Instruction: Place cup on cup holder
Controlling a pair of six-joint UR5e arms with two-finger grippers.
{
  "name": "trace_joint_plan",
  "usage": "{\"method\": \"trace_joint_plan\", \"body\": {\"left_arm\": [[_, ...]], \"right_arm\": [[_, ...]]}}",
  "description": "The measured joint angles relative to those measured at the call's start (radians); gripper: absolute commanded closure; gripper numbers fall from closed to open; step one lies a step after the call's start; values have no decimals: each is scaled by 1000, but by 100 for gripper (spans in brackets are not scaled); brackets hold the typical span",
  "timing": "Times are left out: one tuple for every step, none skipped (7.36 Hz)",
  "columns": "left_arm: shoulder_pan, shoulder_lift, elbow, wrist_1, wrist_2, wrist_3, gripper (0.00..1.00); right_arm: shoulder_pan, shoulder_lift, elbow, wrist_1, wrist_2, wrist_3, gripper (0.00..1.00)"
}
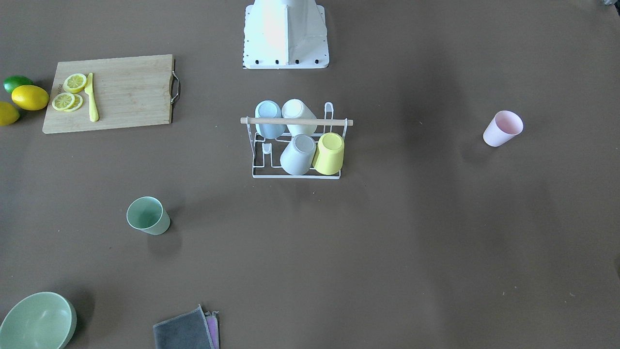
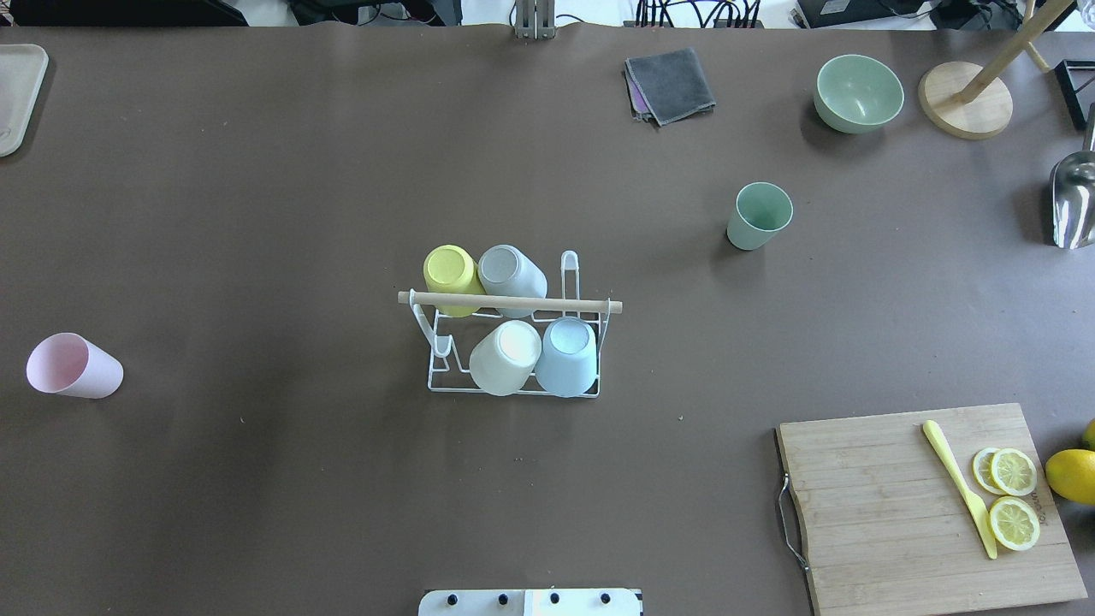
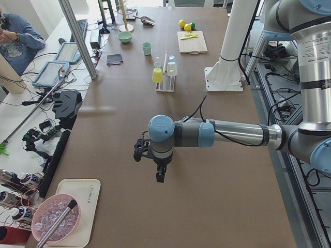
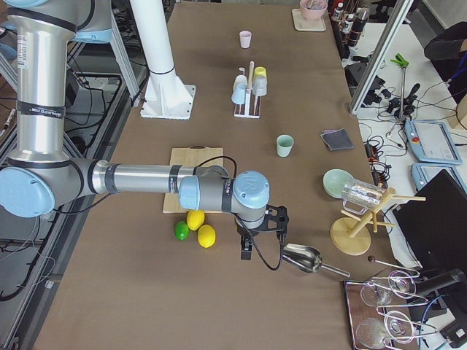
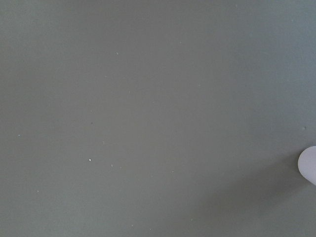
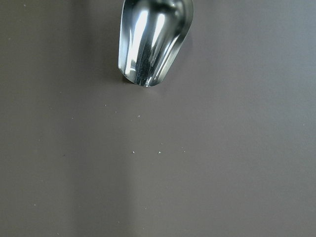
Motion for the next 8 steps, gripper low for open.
{"method": "trace_joint_plan", "body": {"left_arm": [[6, -27, -1, 29, 16, 0, 2], [31, -55, -2, 89, 26, 1, 2], [66, -79, -2, 178, 27, 2, 2], [98, -100, -2, 253, 26, 4, 2], [148, -126, -3, 306, 28, 4, 2], [206, -161, -2, 354, 32, 5, 2], [261, -206, 4, 393, 44, 6, 2], [313, -248, 10, 428, 76, 8, 2]], "right_arm": [[0, -2, 2, 0, 0, 0, 0], [-3, -4, 2, 0, 1, -1, 0], [-8, -1, 2, -1, -1, -1, 0], [-17, 6, 7, -2, -2, 2, 0], [-33, 20, 18, -5, -1, 9, 0], [-59, 46, 32, -9, 2, 17, 0], [-89, 81, 44, -13, 3, 38, 0], [-126, 123, 51, -14, 1, 91, 0]]}}
